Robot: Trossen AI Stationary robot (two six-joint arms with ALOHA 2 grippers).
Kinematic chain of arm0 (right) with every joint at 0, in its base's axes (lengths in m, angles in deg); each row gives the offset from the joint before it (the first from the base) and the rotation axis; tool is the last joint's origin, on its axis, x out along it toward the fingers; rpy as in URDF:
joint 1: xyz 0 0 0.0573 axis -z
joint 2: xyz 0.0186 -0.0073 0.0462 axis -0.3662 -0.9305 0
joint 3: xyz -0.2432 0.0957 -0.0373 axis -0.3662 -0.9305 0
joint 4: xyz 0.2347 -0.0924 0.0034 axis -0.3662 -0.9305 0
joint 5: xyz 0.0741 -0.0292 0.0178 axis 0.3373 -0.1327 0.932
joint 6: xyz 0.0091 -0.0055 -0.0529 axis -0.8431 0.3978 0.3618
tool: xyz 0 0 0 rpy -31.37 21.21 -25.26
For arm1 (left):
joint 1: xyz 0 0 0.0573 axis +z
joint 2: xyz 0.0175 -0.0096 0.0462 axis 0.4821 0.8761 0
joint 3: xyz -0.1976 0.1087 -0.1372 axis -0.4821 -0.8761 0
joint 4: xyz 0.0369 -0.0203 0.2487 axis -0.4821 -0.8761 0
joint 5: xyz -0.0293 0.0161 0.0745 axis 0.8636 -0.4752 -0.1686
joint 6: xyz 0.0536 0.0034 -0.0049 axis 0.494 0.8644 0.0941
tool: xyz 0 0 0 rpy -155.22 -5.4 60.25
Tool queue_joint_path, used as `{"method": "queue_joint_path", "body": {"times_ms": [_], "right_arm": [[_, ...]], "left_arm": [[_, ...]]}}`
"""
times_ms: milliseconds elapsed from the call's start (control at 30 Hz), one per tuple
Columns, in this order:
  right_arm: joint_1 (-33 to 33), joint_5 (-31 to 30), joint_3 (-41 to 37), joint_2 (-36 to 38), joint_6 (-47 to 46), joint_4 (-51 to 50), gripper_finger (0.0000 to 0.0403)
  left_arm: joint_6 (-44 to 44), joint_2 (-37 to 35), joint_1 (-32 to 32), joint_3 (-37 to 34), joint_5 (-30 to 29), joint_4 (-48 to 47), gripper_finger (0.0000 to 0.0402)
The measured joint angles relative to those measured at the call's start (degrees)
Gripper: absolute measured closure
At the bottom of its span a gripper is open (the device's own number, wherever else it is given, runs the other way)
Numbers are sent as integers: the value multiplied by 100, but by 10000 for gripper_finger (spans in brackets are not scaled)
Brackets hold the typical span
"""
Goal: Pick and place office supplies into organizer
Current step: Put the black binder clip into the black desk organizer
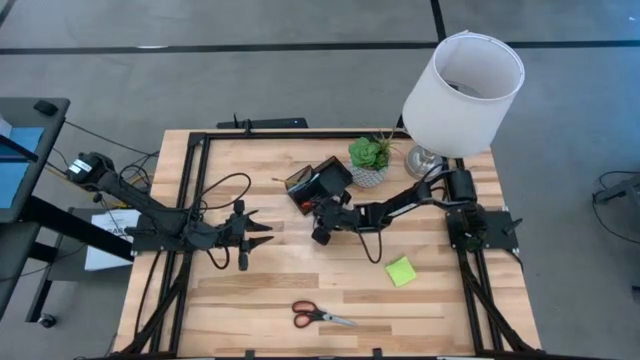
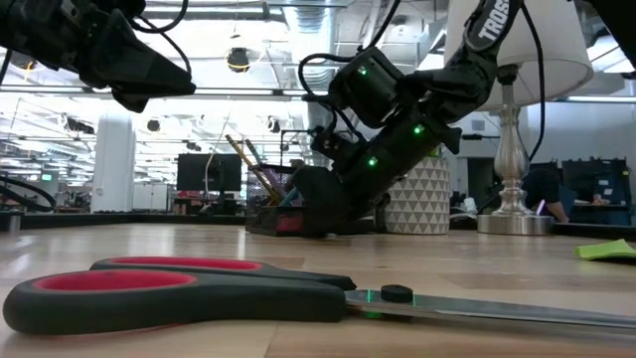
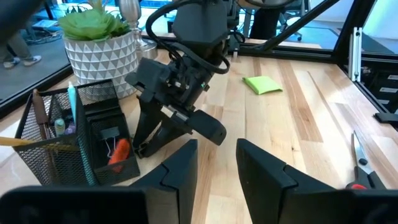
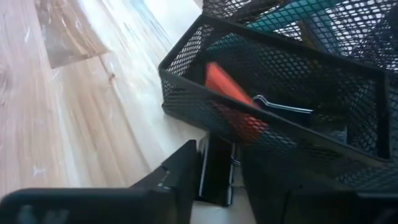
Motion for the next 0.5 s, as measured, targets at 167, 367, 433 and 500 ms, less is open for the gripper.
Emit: {"method": "queue_joint_path", "body": {"times_ms": [167, 367, 433, 500], "right_arm": [[-112, 5, -21, 97, -47, 133, 346], [-256, 152, -42, 204, -56, 243, 366], [-293, 152, -42, 222, -56, 232, 369], [-319, 162, -48, 282, -60, 190, 371]], "left_arm": [[-243, 0, 0, 0, 0, -19, 296], [-402, 0, 0, 0, 0, -26, 296], [-404, 0, 0, 0, 0, -26, 296], [-407, 0, 0, 0, 0, -26, 296]]}}
